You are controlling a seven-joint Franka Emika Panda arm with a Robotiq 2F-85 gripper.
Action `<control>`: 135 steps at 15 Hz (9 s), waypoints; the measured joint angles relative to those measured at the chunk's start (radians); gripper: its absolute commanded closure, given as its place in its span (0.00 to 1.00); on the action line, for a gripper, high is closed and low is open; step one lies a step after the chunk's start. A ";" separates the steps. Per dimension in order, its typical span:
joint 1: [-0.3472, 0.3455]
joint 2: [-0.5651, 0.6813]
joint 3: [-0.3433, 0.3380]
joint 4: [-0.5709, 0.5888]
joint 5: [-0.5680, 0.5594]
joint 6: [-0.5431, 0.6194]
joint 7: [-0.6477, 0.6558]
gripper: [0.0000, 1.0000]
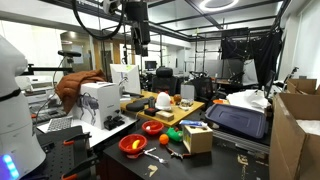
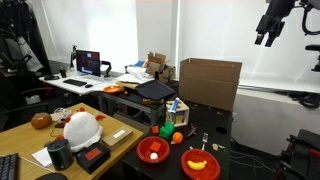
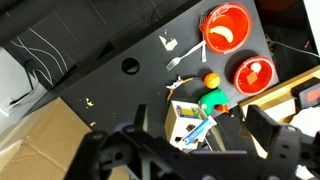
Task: Pick up the orange block from the bowl and put it on the table.
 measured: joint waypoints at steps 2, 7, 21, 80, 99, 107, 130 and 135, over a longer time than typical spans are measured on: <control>0.000 0.012 0.006 -0.001 0.000 0.000 0.000 0.00; 0.006 0.131 0.051 0.003 0.001 0.080 0.002 0.00; 0.070 0.647 0.171 0.171 0.078 0.292 0.021 0.00; 0.349 1.687 0.303 1.062 -0.094 0.460 0.058 0.00; 0.372 1.837 0.282 1.237 -0.094 0.460 0.061 0.34; 0.374 1.838 0.290 1.245 -0.094 0.460 0.062 0.73; 0.174 1.347 0.140 0.803 -0.111 0.232 0.171 0.73; 0.111 1.367 0.086 0.791 -0.094 0.283 0.315 0.73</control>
